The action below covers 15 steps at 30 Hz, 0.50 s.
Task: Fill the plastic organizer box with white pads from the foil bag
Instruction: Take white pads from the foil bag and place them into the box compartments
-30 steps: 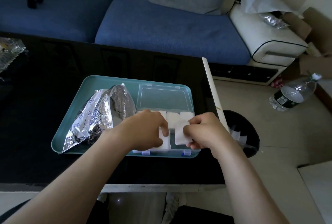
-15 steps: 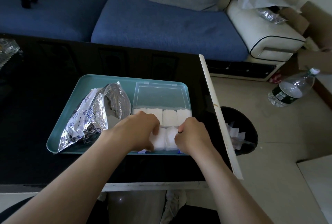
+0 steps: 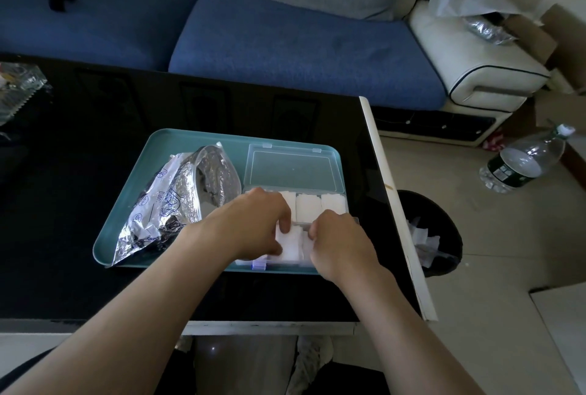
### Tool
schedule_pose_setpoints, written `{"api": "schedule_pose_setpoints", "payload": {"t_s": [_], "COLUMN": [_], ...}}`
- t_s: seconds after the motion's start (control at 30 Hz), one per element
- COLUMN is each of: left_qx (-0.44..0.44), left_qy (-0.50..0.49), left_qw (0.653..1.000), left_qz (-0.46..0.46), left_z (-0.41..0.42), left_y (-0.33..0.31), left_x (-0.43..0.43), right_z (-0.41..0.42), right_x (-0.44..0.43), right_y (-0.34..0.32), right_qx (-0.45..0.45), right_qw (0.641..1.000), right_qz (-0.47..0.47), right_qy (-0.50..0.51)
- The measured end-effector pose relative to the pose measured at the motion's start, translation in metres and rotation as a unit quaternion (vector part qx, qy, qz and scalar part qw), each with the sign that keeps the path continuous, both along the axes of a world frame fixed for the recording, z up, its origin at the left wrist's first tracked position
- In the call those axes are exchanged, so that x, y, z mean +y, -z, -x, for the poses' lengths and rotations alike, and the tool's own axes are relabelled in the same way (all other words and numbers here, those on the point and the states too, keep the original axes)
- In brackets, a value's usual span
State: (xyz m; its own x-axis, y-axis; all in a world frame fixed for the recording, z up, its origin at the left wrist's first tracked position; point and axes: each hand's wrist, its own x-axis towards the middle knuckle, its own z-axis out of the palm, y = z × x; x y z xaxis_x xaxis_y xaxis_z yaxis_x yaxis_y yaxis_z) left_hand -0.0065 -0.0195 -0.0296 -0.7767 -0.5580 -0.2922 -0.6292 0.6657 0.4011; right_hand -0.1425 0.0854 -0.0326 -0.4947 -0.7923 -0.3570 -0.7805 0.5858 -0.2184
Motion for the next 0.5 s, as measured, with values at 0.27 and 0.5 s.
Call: {"api": "schedule_pose_setpoints", "payload": {"t_s": [0.27,0.5], "left_qx": [0.309,0.113], "left_qy": [-0.168,-0.421], "left_qw": [0.911,0.892], "left_qz": [0.214,0.12], "left_z": [-0.002,-0.039], "left_y": [-0.021,-0.021], "left_x": [-0.013,-0.039], "right_z": [-0.009,-0.047], "right_x": [-0.009,-0.04], "right_y": [-0.018,-0.013], "right_qx": [0.044,-0.062], "right_qw": [0.992,0.959], "right_qz": [0.119,0.275], "right_qy": [0.028,-0.043]}}
